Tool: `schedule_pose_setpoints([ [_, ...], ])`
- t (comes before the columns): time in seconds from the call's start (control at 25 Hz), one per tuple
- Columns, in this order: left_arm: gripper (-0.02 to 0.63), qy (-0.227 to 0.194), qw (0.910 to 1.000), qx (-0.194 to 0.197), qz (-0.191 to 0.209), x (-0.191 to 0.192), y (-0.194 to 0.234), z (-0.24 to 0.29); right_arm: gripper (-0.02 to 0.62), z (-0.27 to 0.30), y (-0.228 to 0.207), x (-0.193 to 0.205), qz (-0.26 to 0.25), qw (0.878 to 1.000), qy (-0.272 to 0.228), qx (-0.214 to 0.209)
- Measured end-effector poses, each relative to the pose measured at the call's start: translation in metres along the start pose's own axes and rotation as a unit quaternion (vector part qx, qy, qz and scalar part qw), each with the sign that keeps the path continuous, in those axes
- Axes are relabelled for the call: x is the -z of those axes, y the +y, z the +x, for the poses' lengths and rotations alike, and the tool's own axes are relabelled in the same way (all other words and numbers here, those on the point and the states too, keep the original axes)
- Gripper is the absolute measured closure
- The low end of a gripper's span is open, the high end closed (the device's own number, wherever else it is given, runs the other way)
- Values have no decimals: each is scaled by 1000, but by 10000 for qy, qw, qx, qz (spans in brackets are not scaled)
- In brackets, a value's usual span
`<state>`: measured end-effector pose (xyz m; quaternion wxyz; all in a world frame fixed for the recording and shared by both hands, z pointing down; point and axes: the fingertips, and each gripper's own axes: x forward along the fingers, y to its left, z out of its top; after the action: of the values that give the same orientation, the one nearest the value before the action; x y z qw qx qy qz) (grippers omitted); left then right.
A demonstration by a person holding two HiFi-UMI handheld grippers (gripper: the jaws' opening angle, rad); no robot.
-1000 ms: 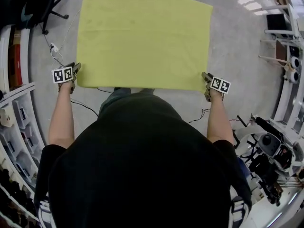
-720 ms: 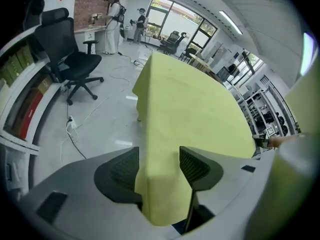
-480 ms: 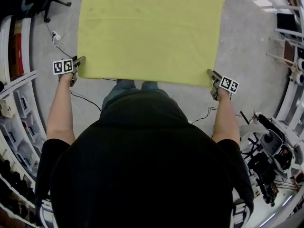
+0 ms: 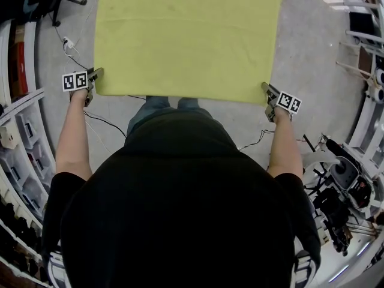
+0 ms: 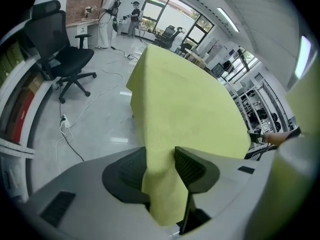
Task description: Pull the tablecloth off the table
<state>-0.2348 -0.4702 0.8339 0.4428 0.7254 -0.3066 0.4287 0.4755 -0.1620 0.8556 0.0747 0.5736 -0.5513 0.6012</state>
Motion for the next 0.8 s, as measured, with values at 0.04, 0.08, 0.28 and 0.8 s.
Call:
schedule_pose_setpoints([
  [0.04,423,-8,10000,-74,56,0,1,-2,445,-1,0,-1,-84,10000,-12,50],
  [0.08,447,-17,9998,-150,107,1,2,-3,454,-3,-1,-1,-177,9998,-20,110],
  [0.28,507,-9,9985,-478,286,1,9,-7,501,-6,0,-1,-546,9975,-78,444],
  [0.8,584,9,9929,-1045,564,-5,8,-9,558,-8,-3,-8,-1095,9881,-49,1083],
])
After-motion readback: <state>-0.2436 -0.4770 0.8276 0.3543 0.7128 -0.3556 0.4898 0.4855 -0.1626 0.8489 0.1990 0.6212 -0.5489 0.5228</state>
